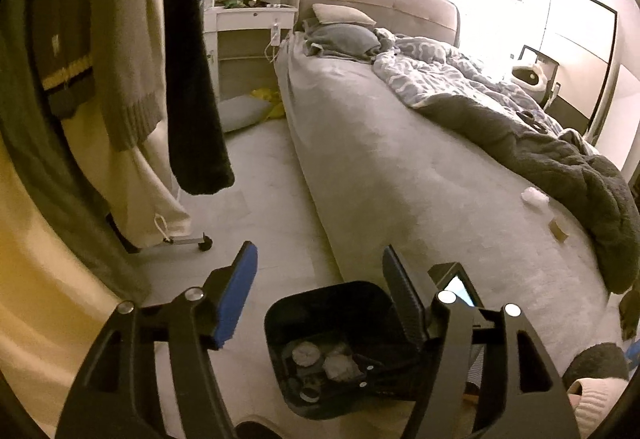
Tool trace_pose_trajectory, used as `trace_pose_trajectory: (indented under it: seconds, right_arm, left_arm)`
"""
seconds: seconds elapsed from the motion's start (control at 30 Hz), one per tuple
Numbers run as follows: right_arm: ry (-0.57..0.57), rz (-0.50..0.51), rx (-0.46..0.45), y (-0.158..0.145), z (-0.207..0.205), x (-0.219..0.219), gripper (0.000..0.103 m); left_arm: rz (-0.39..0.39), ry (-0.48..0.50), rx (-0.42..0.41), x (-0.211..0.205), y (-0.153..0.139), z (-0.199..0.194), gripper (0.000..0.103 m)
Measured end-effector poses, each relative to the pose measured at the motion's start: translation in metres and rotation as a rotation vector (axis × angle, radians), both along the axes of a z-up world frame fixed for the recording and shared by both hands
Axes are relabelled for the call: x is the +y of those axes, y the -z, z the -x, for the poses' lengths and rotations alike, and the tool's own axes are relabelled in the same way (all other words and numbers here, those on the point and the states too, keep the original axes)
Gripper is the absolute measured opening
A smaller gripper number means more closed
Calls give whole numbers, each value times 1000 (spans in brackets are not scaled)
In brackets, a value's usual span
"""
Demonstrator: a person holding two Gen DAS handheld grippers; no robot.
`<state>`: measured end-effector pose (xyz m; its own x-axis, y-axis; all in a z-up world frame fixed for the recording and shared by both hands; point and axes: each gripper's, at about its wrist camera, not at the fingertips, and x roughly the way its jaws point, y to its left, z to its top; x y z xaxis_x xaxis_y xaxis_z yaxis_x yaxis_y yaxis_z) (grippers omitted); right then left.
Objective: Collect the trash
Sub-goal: 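Move both tools back over the bed toward the bubble wrap and cardboard core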
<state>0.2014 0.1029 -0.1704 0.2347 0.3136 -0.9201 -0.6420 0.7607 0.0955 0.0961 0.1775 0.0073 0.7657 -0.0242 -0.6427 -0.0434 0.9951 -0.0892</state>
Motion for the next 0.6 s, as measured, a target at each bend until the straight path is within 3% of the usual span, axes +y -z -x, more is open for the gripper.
trace_pose_trajectory:
  seconds: [0.2, 0.37, 0.47, 0.6]
  right_arm:
    - [8, -41, -88, -30, -3, -20, 87]
    - [20, -92, -171, -55, -4, -38, 92]
    - [32, -125, -210, -69, -6, -54, 92]
    - [64, -152, -265, -83, -8, -79, 95]
  left_arm:
    - [-28, -11, -20, -14, -8, -9, 74]
    - [9, -11, -43, -24, -14, -13, 89]
    - [-15, 3, -67, -37, -19, -15, 95]
    - [-9, 35, -86, -53, -23, -21, 97]
